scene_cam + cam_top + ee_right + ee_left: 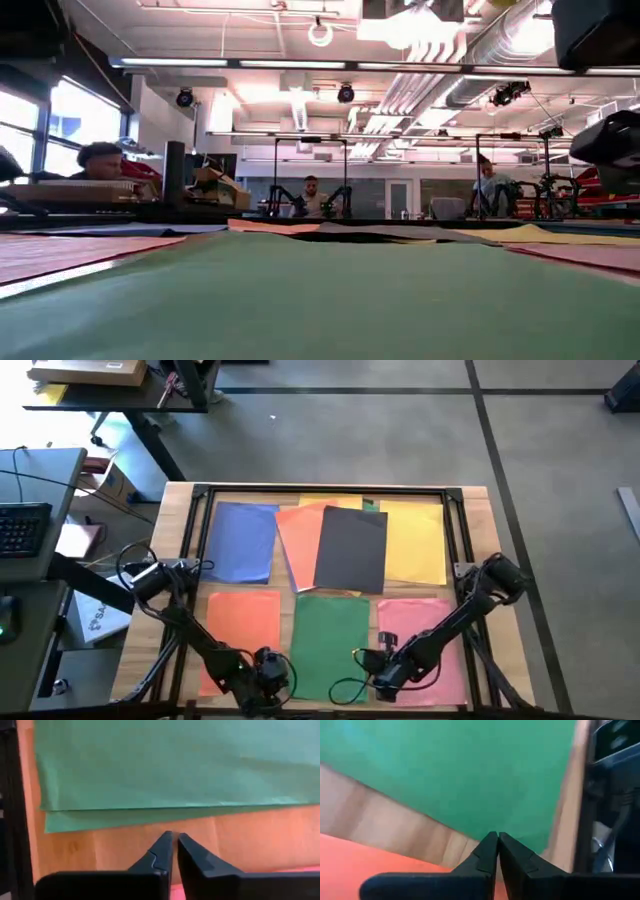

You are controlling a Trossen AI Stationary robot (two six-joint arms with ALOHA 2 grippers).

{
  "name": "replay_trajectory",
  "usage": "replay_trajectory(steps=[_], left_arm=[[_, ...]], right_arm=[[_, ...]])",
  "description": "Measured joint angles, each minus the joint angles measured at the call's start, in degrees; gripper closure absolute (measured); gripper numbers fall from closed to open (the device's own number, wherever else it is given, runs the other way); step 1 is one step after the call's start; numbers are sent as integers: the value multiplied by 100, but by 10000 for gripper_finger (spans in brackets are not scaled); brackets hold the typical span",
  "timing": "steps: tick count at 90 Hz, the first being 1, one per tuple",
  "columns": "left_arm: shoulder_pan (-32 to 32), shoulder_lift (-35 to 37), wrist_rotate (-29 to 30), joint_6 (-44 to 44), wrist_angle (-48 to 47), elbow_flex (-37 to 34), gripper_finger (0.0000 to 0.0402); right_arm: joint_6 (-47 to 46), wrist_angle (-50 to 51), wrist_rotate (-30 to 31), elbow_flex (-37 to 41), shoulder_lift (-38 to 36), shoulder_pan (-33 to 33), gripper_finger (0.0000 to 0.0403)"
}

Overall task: Organize paper
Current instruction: Stack the green paper under the black paper on the bottom green paper

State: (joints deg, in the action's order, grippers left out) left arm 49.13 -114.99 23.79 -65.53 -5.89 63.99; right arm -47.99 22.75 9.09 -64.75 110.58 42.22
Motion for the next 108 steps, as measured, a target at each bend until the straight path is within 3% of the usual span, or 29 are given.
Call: replay_trajectory(steps=[42, 60, 84, 108], left_arm=[[-1, -28, 77, -89, 349, -9, 397], [1, 233, 461, -261, 183, -7, 400], [-218, 342, 683, -952, -1000, -7, 401], [-902, 595, 777, -1204, -2800, -9, 401]], right_arm=[[3, 182, 104, -105, -20, -21, 403], [-273, 363, 69, -258, -13, -24, 403], [-747, 1068, 272, -269, -4, -128, 403], [-657, 1915, 510, -271, -41, -547, 403]])
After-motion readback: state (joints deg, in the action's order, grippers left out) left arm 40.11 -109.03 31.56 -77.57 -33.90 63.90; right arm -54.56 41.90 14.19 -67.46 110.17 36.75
